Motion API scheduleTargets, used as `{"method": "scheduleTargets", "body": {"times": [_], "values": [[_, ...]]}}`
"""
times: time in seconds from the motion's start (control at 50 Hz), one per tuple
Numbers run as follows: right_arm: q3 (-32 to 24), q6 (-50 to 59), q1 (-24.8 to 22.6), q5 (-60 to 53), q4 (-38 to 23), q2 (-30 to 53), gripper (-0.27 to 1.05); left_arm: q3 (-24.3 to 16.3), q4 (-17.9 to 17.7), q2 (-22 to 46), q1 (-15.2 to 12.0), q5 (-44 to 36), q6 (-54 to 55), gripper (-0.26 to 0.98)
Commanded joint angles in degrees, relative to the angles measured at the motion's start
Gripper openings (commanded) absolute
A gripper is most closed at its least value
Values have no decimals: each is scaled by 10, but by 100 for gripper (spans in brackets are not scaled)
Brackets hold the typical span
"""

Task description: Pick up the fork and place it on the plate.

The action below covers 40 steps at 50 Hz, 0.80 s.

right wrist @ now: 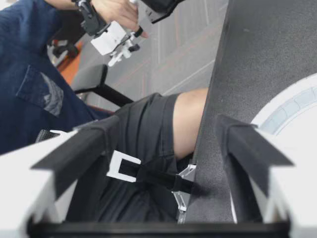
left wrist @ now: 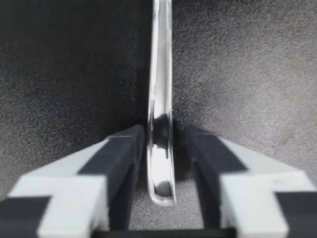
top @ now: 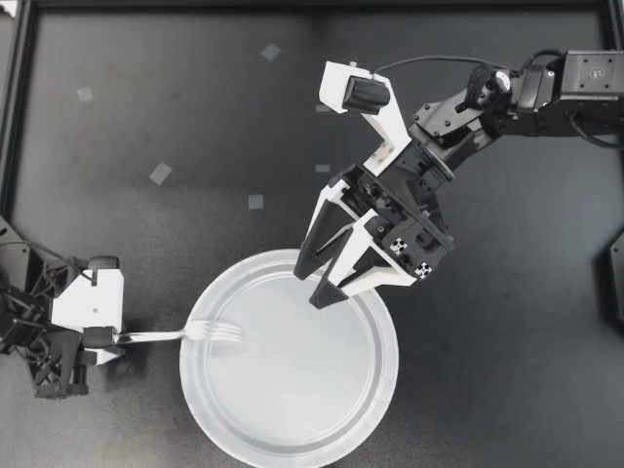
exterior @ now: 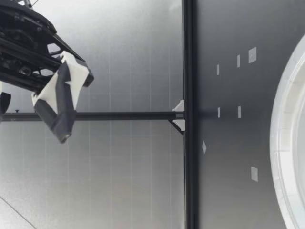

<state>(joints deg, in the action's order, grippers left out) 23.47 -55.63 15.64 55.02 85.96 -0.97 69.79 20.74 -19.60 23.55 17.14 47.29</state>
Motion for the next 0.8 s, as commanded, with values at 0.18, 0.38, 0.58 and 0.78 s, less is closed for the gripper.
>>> {"method": "scheduleTargets", "body": {"times": [0.18,0.38,0.58,0.78], "values": [[-8,-2,1,-1,6,-20,76,-21,-2,-16,2,47,-6,59],[-18,-24,16,0,2,-49,76,-119,52,-98,2,155,-108,62],[-12,-56,25,-8,-29,-122,54,-232,183,-156,2,172,-224,58],[32,-52,25,-32,-200,-211,12,-258,282,-171,-17,99,-190,38]]}}
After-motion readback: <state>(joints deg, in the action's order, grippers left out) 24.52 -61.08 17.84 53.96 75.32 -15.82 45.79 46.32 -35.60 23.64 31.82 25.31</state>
